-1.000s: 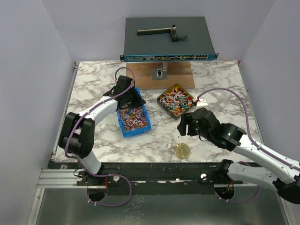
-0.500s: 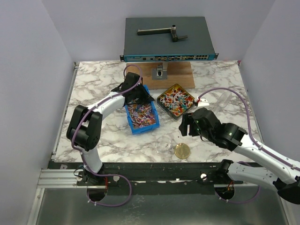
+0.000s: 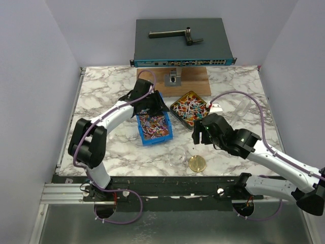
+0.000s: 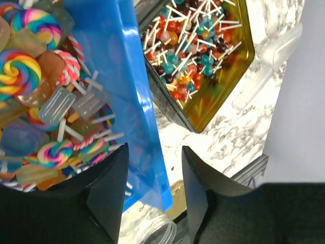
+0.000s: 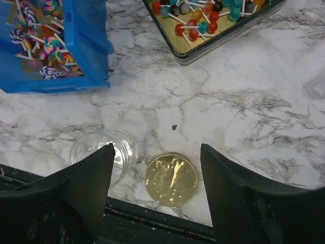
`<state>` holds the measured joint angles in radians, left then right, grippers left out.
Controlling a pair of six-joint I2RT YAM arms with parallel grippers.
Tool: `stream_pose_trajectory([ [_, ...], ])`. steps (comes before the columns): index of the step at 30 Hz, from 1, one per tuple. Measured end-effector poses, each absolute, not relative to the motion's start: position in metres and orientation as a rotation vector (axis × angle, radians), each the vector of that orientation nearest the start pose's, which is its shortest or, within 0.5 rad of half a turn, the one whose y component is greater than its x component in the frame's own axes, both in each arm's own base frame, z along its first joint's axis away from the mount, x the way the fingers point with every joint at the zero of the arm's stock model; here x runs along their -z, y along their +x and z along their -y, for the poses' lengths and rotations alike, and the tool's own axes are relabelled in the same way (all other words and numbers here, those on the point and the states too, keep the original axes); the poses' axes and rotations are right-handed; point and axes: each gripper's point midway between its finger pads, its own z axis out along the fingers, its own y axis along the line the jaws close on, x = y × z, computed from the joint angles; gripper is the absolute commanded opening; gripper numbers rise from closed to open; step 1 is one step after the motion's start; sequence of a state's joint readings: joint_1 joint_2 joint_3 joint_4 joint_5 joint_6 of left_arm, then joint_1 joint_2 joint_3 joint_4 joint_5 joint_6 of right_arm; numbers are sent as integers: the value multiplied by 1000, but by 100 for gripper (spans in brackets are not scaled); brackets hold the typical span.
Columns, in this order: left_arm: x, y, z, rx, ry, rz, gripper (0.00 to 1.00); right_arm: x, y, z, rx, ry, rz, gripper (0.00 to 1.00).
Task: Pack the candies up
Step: Move the storage box to the center of the board, then adjust the storage box at the center of the board.
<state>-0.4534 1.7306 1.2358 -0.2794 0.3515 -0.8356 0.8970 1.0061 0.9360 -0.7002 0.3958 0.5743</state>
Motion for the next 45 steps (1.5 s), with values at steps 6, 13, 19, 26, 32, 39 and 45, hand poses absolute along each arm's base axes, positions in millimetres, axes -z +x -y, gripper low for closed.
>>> stream_pose_trajectory([
  [6, -156, 348, 266, 965, -161, -2486, 50, -174, 220, -192, -237, -198, -2302, 71],
  [13, -176, 323, 253, 928, -13, -2458, 50, -160, 238, -201, -183, -231, -2321, 70],
  [19, -201, 294, 235, 892, 118, -2411, 54, -142, 264, -203, -163, -237, -2353, 70],
  [26, -247, 258, 214, 876, 266, -2245, 61, -128, 298, -209, -186, -222, -2367, 67],
  [32, -256, 231, 200, 854, 376, -2167, 66, -121, 322, -232, -213, -251, -2364, 62],
  [39, -239, 208, 185, 808, 458, -2144, 67, -107, 347, -250, -205, -279, -2372, 57],
  [45, -229, 194, 177, 796, 482, -2104, 71, -90, 360, -253, -170, -295, -2399, 53],
])
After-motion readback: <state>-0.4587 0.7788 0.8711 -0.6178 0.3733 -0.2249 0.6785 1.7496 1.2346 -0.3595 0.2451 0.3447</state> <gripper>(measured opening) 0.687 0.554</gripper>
